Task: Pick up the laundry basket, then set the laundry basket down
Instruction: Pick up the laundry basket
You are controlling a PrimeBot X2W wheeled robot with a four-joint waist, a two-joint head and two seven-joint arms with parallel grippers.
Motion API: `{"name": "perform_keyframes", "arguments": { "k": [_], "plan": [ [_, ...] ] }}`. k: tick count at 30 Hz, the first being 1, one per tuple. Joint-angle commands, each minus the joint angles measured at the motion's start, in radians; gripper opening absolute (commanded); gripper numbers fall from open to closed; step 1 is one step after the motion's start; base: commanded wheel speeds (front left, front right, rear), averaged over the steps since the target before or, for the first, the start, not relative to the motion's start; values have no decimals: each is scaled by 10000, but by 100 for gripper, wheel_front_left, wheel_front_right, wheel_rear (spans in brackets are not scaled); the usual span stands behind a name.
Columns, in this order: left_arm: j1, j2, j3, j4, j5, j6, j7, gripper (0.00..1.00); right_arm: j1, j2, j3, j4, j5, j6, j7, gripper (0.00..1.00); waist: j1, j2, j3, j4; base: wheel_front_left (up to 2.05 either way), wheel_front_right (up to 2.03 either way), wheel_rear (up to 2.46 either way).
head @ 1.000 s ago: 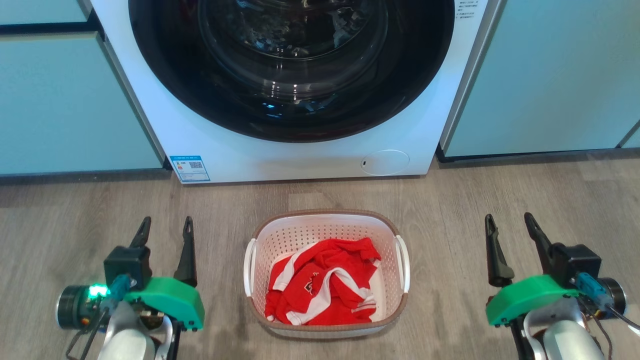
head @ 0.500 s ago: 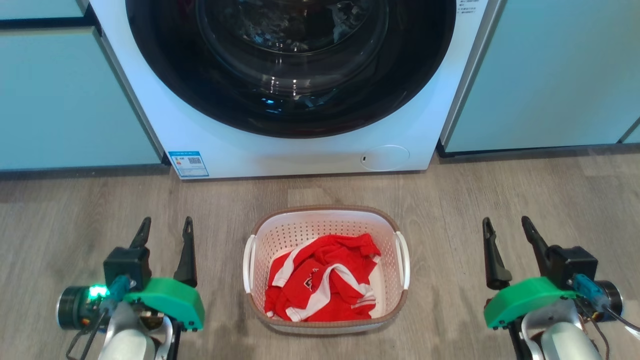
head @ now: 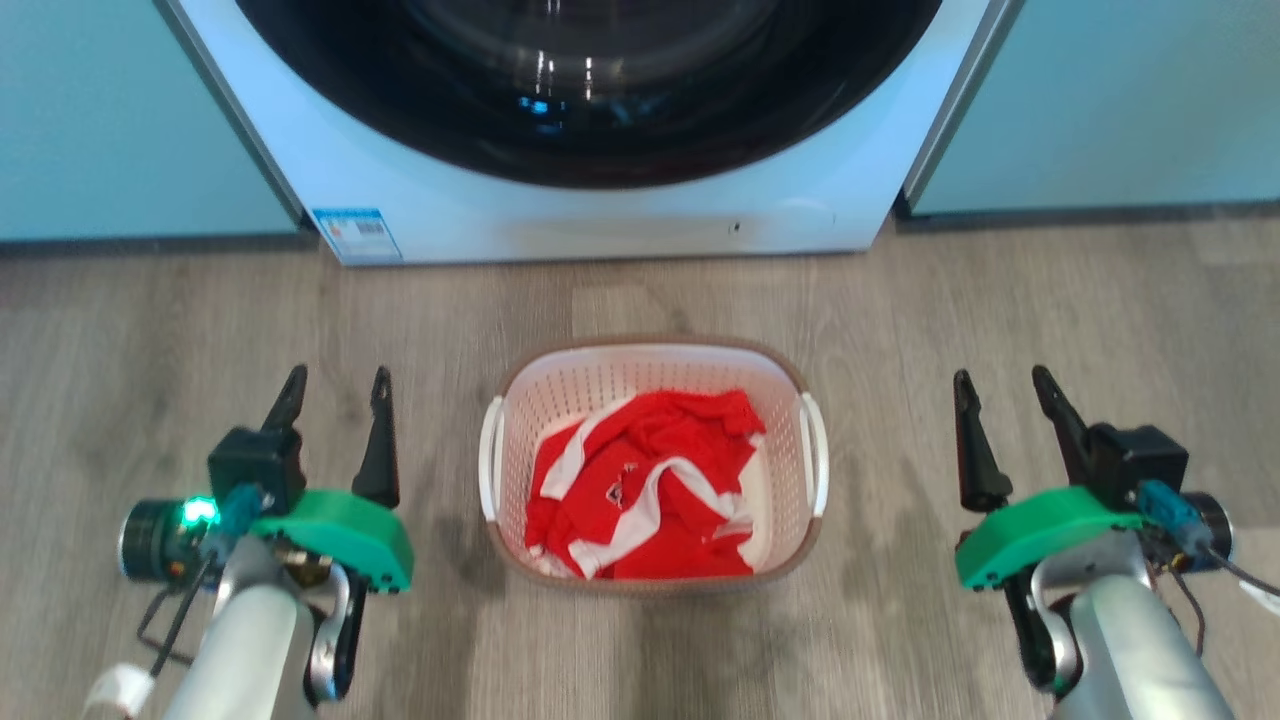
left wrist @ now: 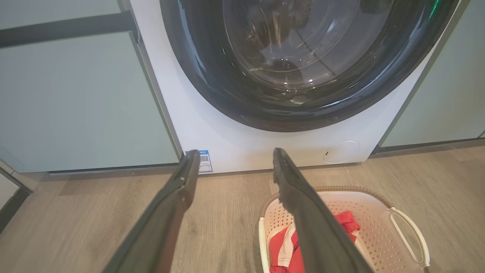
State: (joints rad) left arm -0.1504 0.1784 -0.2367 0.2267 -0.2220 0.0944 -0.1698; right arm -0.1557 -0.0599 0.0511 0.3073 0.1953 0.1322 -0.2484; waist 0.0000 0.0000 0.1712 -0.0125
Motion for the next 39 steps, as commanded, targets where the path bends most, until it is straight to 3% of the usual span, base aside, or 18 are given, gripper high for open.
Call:
{"name": "perform_keyframes", "arguments": {
  "k": [1, 16, 30, 39],
  "plan": [
    [-631, 100, 305, -119, -59, -37, -152, 100, -449, 34, 225, -191, 76, -15, -133, 100, 0, 0, 557, 39, 0, 0, 0],
    [-3745, -185, 66, 3229, -514, -1152, -592, 100, -2658, 91, 483, 1530, 116, -15, -133, 100, 0, 0, 3510, -86, 0, 0, 0],
    [-6111, -499, -279, 6657, -583, -1928, -890, 100, -3947, 95, 1205, 2855, 494, -15, -133, 100, 0, 0, 4985, -230, 0, 0, 0],
    [-6776, -561, -509, 7566, -675, -2194, -917, 100, -4290, 96, 1579, 3200, 675, -15, -134, 100, 0, 0, 5812, -278, 0, 0, 0]
  ]
}}
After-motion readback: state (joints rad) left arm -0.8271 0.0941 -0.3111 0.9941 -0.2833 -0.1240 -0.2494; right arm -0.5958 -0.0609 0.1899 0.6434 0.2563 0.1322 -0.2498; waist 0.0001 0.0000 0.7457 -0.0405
